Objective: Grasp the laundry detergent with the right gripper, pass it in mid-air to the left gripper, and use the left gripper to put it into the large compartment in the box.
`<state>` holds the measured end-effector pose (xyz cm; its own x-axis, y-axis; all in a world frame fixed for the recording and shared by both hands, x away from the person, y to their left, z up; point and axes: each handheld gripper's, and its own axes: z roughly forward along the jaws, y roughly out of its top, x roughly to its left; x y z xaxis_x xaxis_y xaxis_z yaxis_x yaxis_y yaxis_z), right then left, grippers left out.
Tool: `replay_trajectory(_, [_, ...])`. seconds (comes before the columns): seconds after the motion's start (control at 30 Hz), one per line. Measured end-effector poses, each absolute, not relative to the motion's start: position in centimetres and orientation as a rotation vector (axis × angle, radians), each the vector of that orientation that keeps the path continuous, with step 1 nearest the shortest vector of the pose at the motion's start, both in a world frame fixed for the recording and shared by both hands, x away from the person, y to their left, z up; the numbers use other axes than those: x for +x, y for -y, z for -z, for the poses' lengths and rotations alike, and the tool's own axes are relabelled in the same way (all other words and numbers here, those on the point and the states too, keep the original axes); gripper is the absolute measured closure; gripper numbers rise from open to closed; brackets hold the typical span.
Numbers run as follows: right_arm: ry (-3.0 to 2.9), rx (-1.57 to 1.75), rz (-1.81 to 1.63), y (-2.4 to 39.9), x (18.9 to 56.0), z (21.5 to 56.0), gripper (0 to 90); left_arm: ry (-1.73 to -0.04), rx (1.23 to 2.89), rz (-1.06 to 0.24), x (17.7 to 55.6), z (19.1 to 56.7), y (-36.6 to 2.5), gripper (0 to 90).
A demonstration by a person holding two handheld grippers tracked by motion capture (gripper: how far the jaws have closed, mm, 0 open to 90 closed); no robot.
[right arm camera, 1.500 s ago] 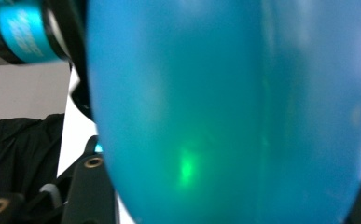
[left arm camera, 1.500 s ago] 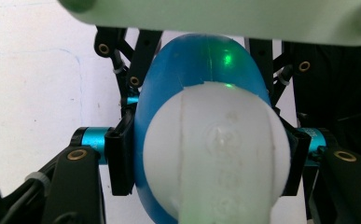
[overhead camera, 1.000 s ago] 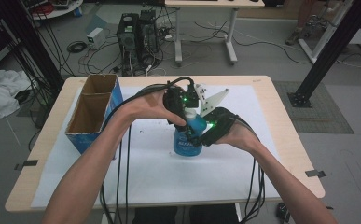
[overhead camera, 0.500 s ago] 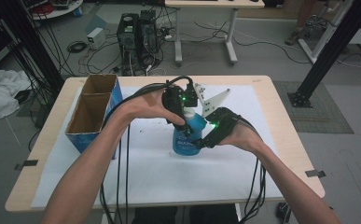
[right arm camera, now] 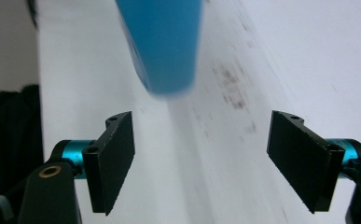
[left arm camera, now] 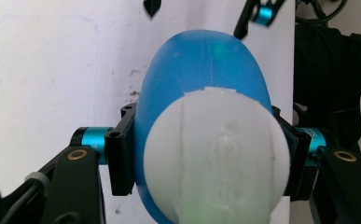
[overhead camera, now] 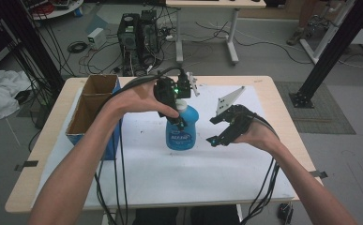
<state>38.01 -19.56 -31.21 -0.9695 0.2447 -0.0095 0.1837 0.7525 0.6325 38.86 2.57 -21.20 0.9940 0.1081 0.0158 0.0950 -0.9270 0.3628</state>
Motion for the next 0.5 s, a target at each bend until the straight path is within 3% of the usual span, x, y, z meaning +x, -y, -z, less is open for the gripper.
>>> replay_trajectory(0.07, [-2.841,0.404,-0.948,20.5,38.1,31.2,21.3,-0.2,2.766,-0.069,38.9,20.3,-3.4,38.0])
replay_trajectory(0.17, [-2.811,0.523,-0.855,22.1,38.3,31.4,12.8,-0.284,2.774,-0.103,38.9,18.9,-4.7,38.0])
replay_trajectory(0.5, [-2.765,0.764,-0.6,27.1,38.5,32.3,12.7,-0.66,2.786,-0.213,39.4,13.4,-9.9,38.0])
